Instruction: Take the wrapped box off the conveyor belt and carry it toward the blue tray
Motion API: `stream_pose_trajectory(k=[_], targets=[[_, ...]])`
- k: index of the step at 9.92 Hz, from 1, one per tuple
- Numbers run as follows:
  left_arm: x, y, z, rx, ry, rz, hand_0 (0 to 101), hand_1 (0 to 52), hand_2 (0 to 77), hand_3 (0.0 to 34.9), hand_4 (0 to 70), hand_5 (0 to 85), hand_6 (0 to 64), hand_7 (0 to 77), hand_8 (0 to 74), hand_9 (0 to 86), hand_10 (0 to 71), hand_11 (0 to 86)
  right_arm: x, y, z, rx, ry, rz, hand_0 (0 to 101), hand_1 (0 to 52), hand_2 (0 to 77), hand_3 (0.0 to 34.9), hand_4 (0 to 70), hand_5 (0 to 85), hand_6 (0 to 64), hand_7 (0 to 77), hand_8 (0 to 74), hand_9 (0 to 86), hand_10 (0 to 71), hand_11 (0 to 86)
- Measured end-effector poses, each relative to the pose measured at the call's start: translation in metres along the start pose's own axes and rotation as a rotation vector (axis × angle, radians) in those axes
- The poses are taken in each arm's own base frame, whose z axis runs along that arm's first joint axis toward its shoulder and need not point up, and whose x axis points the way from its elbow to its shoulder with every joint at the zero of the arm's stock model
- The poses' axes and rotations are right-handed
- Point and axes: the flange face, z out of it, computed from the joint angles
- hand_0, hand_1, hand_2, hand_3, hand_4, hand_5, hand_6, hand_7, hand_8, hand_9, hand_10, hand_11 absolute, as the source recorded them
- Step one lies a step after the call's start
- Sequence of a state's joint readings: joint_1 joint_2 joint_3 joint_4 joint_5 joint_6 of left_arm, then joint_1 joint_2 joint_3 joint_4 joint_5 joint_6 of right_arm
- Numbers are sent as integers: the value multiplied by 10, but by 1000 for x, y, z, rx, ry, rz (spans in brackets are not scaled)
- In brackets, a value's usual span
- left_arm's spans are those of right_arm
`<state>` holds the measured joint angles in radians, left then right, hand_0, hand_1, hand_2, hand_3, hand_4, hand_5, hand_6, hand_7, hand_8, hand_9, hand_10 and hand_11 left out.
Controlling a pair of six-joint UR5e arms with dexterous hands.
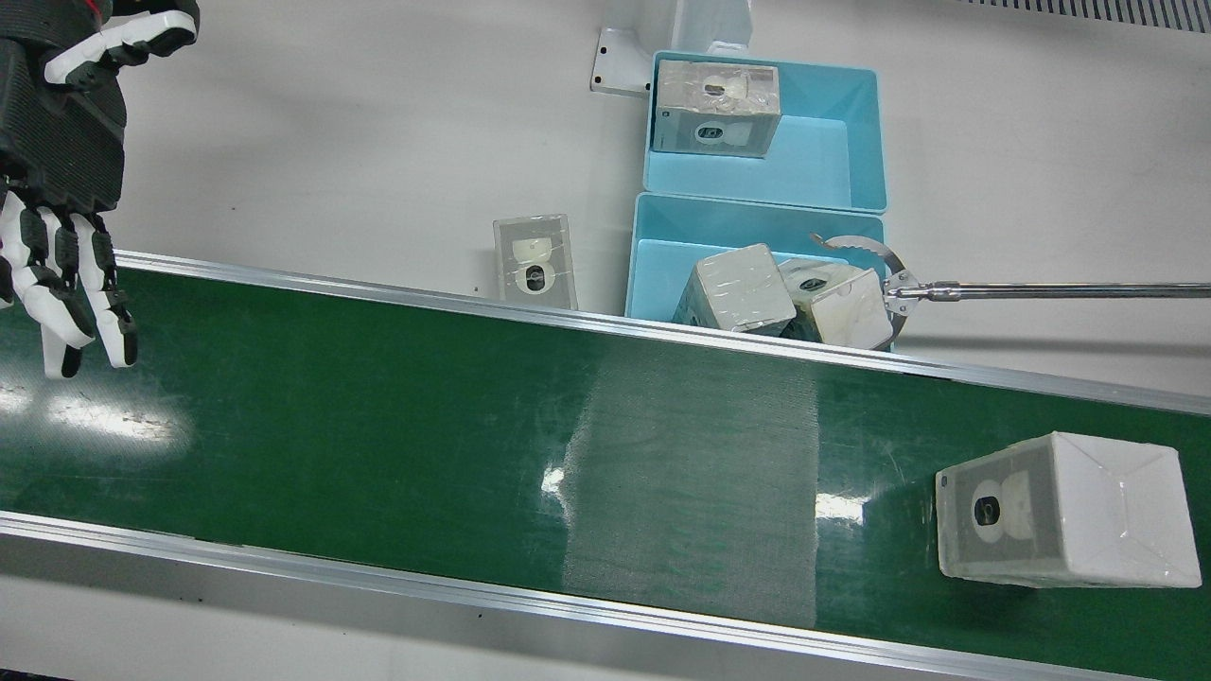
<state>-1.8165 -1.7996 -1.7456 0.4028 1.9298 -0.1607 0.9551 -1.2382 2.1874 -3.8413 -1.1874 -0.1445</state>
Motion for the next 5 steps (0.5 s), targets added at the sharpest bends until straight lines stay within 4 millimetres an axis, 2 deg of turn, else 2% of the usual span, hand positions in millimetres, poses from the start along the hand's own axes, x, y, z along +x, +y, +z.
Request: stream_pose_trajectory(k=[1,4,5], targets=[[0,0,0,0,0,0,0,0,11,0,0,5,0,5,0,0,0,0,3,-1,3,4,4,1,386,82,114,301,22,142,0,153,0,27,33,54],[0,0,0,0,0,0,0,0,5,0,0,5,0,5,5,0,5,0,16,-6,26,16,4,2,386,82,114,303,16,147,0,164,0,38,33,60],[0,0,0,0,0,0,0,0,11,0,0,5,0,5,0,0,5,0,19,-8,31,17,5,1,391,82,125,303,38,147,0,164,0,38,33,71]])
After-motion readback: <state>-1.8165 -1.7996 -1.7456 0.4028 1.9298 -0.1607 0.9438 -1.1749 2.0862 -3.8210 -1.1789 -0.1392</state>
